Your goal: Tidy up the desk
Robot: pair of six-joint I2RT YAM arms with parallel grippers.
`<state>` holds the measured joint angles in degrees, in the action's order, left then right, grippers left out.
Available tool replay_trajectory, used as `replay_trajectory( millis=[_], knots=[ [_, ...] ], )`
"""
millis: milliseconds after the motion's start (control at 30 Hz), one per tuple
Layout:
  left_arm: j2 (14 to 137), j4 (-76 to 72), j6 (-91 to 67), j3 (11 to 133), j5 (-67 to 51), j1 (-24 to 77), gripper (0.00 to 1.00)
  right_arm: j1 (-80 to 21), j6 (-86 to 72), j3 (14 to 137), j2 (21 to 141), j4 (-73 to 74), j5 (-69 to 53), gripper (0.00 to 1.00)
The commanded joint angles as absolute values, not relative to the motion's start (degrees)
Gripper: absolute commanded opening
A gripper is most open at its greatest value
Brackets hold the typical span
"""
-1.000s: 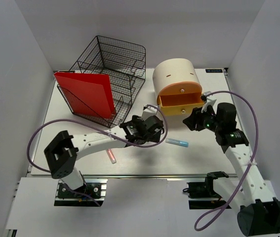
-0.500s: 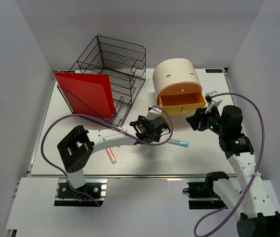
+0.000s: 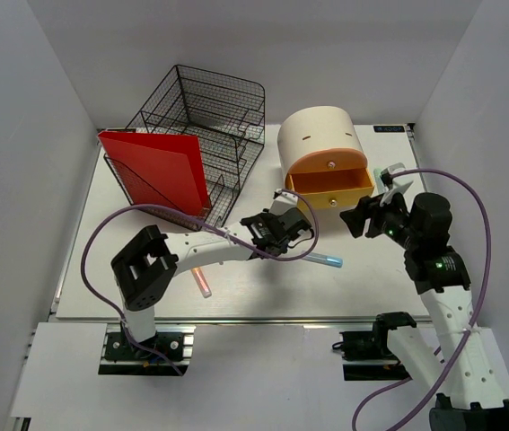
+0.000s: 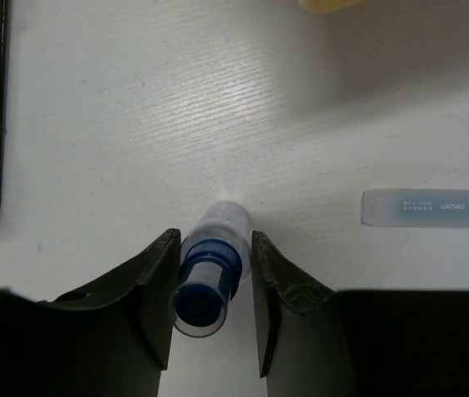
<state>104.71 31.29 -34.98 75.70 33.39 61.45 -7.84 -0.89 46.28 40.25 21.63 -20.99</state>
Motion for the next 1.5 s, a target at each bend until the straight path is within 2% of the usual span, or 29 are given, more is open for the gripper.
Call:
replay_trajectory(
  millis=[0,33,67,133,233,300,333,433,467,500,733,867,1000,1233,1467],
  knots=[
    [103.6,31.6,-34.9,77.5,33.1,61.2,0.30,-7.6,1.5,49.5,38.9,22.9,-20.0,0.66],
    [103.4,31.6,-34.8,77.6,33.1,60.6,0.28,-7.6,1.5,49.6,38.7,23.1,-19.8,0.67],
    [103.3,31.9,-34.8,77.8,33.3,60.6,0.21,-7.6,1.7,49.8,38.2,23.2,-19.6,0.67],
    [102.5,32.3,-34.7,78.0,33.6,60.6,0.18,-7.6,1.7,49.9,37.8,23.2,-19.0,0.67],
    [98.9,32.0,-34.1,77.7,33.2,60.6,0.06,-7.6,1.8,50.6,37.3,23.5,-17.9,0.68],
    [96.1,30.8,-33.0,77.3,31.0,60.6,0.00,-7.6,1.9,51.6,36.9,23.8,-16.8,0.64],
    [92.8,29.8,-32.3,77.1,29.4,60.6,0.00,-7.6,1.9,52.0,36.8,24.0,-16.4,0.60],
    [86.0,26.6,-30.6,76.2,21.6,60.6,0.00,-7.5,1.5,54.0,36.7,25.3,-14.0,0.25],
    [84.7,25.8,-29.7,76.1,19.8,60.6,0.00,-7.6,1.2,54.4,36.8,25.3,-13.0,0.05],
    [83.2,24.4,-29.4,76.4,14.9,60.1,0.00,-7.5,0.8,55.3,36.8,25.2,-11.4,0.00],
    [79.4,11.0,-36.6,73.8,5.3,55.6,0.00,-7.3,-3.0,58.3,38.0,24.3,-8.1,0.00],
    [82.9,-5.4,-42.7,71.4,2.2,52.2,0.00,-7.1,-4.5,58.8,38.8,23.5,-8.8,0.00],
    [89.7,-15.2,-47.5,71.5,0.3,50.0,0.00,-7.0,-4.8,58.4,38.6,22.8,-8.9,0.00],
    [100.4,-17.6,-51.1,78.8,-3.8,46.1,0.00,-6.9,-4.0,58.0,37.8,22.4,-8.1,0.00],
    [104.4,-18.5,-52.8,81.8,-2.1,45.0,0.00,-7.0,-3.9,56.8,37.8,22.0,-9.0,0.00]
  ],
)
